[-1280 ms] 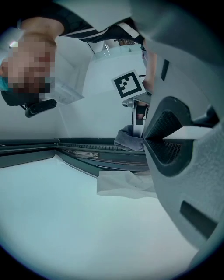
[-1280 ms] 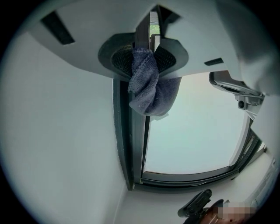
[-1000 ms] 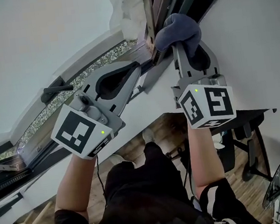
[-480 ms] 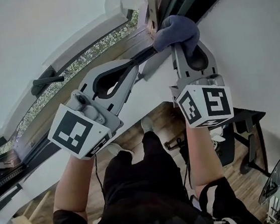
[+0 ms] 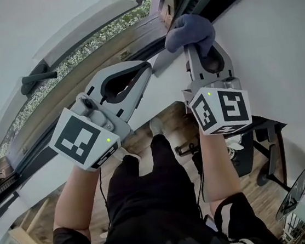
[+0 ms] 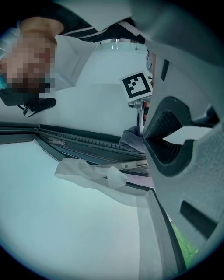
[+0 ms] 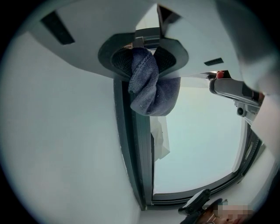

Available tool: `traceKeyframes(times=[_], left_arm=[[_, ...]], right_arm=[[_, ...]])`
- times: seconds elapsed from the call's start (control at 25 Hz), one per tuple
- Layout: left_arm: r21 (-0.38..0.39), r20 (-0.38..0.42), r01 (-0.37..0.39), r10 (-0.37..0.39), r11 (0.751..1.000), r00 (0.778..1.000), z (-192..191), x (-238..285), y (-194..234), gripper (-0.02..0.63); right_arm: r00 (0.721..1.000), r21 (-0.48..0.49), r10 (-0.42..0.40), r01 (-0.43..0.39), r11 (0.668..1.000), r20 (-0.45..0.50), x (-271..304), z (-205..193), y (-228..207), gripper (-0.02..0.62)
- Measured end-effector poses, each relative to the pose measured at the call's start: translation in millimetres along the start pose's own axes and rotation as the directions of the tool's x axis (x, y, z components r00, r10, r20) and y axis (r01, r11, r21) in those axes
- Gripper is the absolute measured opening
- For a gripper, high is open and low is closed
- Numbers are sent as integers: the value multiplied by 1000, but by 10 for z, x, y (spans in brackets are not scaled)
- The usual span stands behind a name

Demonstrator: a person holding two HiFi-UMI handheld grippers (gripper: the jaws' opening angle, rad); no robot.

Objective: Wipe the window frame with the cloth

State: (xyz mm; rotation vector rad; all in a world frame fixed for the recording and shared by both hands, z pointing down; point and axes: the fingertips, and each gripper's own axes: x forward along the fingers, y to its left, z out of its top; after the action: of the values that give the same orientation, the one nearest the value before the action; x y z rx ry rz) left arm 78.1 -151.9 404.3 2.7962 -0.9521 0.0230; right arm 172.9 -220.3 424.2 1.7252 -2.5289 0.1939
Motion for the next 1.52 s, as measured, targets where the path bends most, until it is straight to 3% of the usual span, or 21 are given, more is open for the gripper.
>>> traceKeyframes(times=[0.72, 1.52], left_arm=[[-57, -14, -23, 22, 998, 1000, -510, 104, -21, 20], [-103, -38, -29, 25, 994, 999, -819, 179, -8, 20]], right_arm=[[997, 44, 10, -6, 999, -79, 110, -739, -104, 78], [991, 97, 12, 1, 995, -133, 210, -1198, -201, 75]])
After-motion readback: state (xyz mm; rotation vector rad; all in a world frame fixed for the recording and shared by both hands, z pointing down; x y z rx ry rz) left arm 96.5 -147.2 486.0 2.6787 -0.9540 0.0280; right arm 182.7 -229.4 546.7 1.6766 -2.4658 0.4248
